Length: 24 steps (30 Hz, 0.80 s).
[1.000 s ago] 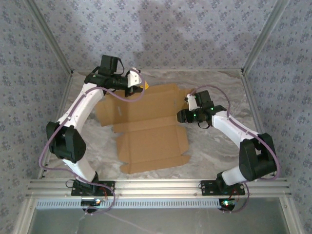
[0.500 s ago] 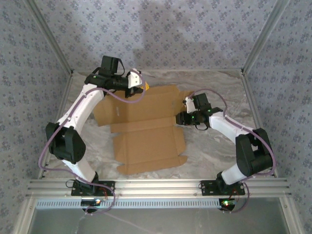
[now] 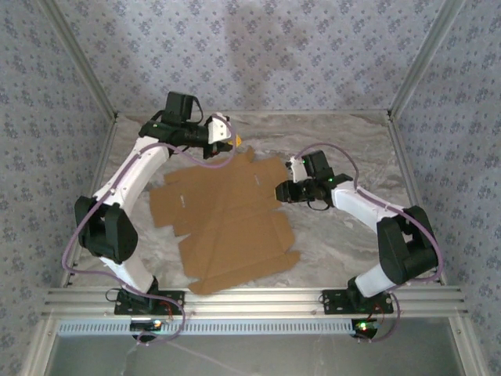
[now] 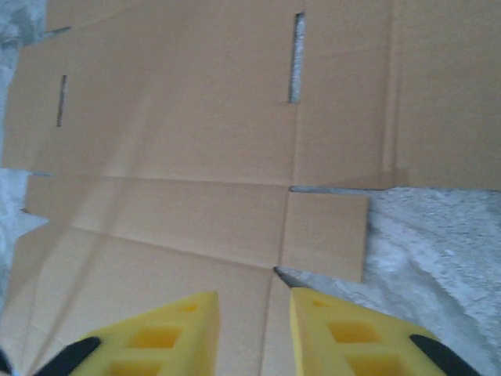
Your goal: Fold the paper box
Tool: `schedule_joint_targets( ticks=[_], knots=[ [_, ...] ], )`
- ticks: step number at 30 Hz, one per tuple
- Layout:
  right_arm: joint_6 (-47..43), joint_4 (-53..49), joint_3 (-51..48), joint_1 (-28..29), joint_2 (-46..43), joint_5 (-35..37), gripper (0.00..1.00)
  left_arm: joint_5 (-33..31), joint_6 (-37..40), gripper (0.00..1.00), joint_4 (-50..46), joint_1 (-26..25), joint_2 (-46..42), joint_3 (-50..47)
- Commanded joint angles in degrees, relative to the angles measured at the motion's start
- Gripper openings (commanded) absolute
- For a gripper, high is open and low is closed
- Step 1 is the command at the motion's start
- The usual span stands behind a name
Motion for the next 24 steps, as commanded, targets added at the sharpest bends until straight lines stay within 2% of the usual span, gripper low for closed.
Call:
schedule_joint_targets(
  ticks=[1,3,5,8,10,12,14,17,19,21,24],
  knots=[
    [-0.40,-4.44,1.97,-1.33,0.30,6.53,0.37,-7.08,-3.47,0.00,4.12,-0.47,-1.56,-1.43],
    [-2.14,-7.43,4.15,-1.00,2.37,8.86,0.40,-8.86,-5.99,0.00,5.11,0.05,-1.04,-1.84],
    [-1.93,-10.81,6.82,-1.35,5.75,9.07,0.44,-11.77,-10.93,0.08,8.08,0.51,-0.30,-2.70],
    [-0.24,-13.47,10.96,-4.15,11.60,2.69,0.46,-15.47,-19.75,0.02,9.12,1.36,1.12,-3.35],
    [-0.06,-14.66,13.25,-5.26,14.88,-0.84,0.47,-20.01,-30.28,0.00,10.82,1.39,1.49,-5.28],
    [-0.45,-15.72,15.17,-5.29,16.77,-1.05,0.47,-22.17,-40.65,0.00,11.92,1.40,1.25,-7.49],
    [-0.55,-15.24,15.55,-5.12,17.61,-0.92,0.47,-26.58,-56.68,0.00,16.31,1.46,-0.15,-12.88],
    [0.20,-15.83,15.50,-5.12,18.68,-0.65,0.48,-36.49,-68.69,0.00,10.53,1.44,-2.30,-16.97],
    [0.41,-16.46,17.17,-5.04,19.50,-1.42,0.48,-41.51,-74.05,0.00,8.04,1.97,-5.04,-21.04],
    [0.34,-16.94,17.58,-4.86,20.07,-2.25,0.50,-43.95,-78.16,0.00,7.71,3.32,-8.68,-26.32],
    [0.68,-16.78,17.75,-4.77,20.95,-3.97,0.53,-44.69,-83.02,0.00,11.89,6.16,-11.97,-33.90]
  ],
)
